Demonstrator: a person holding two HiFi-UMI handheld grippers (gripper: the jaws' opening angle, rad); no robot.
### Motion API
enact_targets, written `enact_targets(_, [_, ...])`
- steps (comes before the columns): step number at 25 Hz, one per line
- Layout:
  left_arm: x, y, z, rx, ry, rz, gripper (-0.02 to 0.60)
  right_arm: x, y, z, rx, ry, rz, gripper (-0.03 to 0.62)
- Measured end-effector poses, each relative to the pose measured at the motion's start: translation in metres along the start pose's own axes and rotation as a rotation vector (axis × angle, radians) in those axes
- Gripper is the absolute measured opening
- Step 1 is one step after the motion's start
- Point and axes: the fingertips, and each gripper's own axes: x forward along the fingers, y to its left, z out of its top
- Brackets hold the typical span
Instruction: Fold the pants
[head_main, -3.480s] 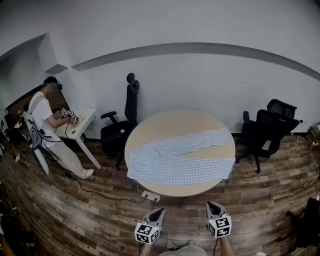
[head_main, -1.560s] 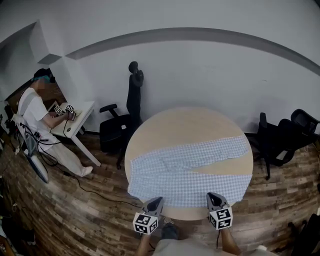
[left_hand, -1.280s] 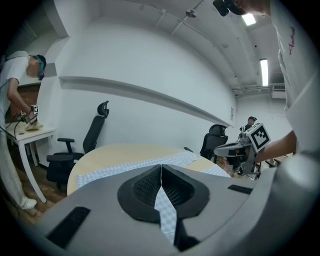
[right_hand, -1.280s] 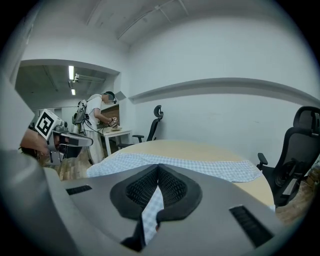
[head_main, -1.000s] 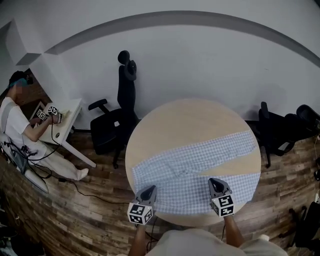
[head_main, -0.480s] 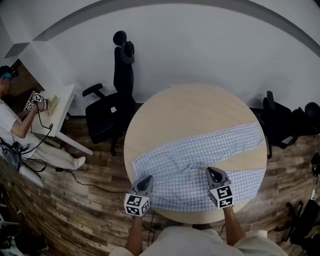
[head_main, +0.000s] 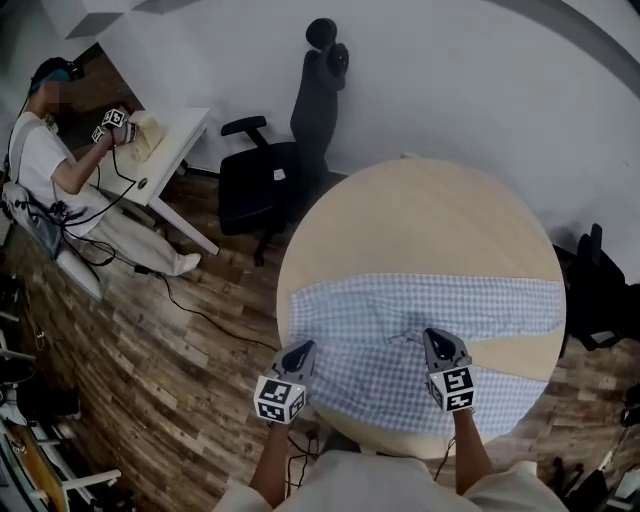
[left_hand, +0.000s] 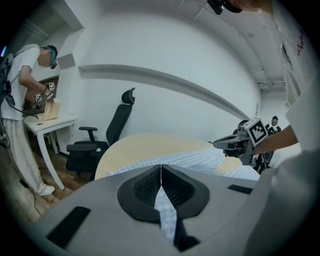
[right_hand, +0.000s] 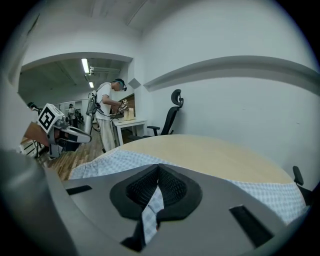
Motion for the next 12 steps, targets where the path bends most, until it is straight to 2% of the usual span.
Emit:
enact_targets(5, [0.021, 0.028, -0.007, 0.038, 0.048, 0.025, 0.032, 0.040, -0.018, -0.006, -0.085, 0.049, 0.061, 0.028])
enact_targets(12, [0.073, 0.086, 0.009, 0.110, 0.104, 0.033, 0.032, 0.096, -0.056, -0.008, -0.116, 0.109, 0.103, 0.028])
